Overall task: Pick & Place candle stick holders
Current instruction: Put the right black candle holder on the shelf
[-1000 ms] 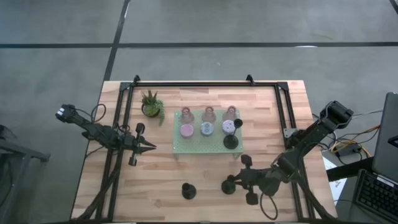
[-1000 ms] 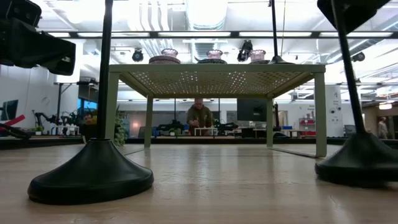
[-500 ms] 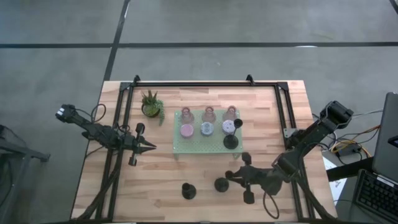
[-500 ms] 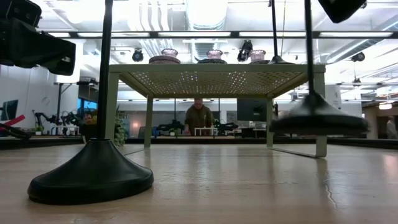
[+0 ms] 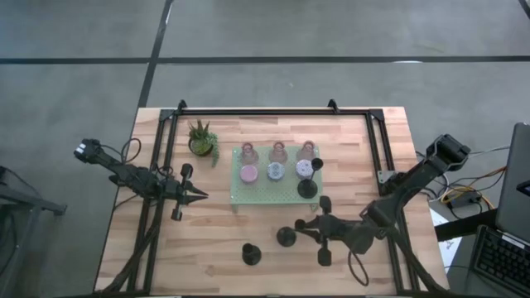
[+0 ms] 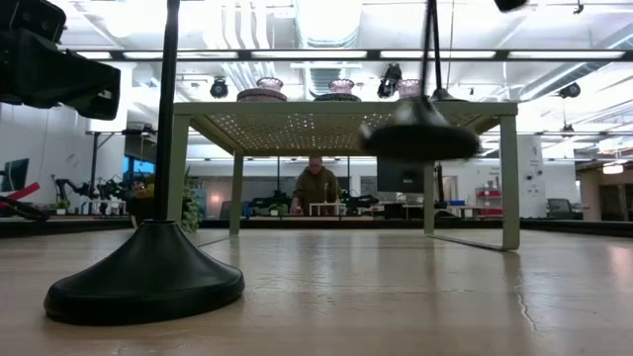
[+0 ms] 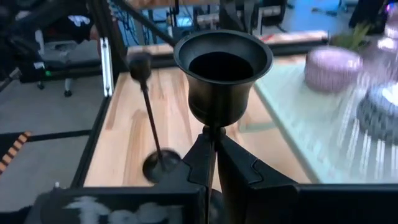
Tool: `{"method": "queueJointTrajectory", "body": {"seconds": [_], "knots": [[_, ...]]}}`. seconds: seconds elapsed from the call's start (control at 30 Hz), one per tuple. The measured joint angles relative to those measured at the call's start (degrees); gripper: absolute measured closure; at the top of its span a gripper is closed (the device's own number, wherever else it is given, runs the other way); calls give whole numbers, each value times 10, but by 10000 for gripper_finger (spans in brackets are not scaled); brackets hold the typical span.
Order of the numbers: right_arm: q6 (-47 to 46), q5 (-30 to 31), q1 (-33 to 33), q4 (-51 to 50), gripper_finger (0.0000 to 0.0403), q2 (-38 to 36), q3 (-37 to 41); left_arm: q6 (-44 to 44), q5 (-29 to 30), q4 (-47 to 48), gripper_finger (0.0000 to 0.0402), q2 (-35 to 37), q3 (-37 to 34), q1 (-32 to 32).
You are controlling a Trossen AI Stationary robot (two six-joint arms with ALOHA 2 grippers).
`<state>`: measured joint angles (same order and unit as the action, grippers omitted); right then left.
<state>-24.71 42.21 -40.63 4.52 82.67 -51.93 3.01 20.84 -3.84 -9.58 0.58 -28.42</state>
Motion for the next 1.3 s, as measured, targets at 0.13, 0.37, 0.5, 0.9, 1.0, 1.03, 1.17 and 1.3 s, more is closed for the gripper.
{"method": "queueJointTrajectory", "body": {"seconds": [0.13,0.37,0.5,0.9,1.0,1.03,1.17,1.3], "knots": [[28,0,13,4,390,0,-32,0,0,0,369,0,0,0],[24,15,49,3,390,0,-60,0,0,0,369,0,0,0],[10,15,63,3,390,0,-64,0,0,0,369,0,0,0],[-7,50,70,-143,390,74,-202,0,0,0,369,0,0,0],[1,61,67,-178,390,89,-250,0,0,0,369,0,0,0],[0,69,66,-197,390,93,-265,0,0,0,369,0,0,0],[-18,90,66,-271,390,103,-306,0,0,0,369,0,0,0],[-21,124,69,-283,390,103,-313,0,0,-1,369,0,0,0]]}}
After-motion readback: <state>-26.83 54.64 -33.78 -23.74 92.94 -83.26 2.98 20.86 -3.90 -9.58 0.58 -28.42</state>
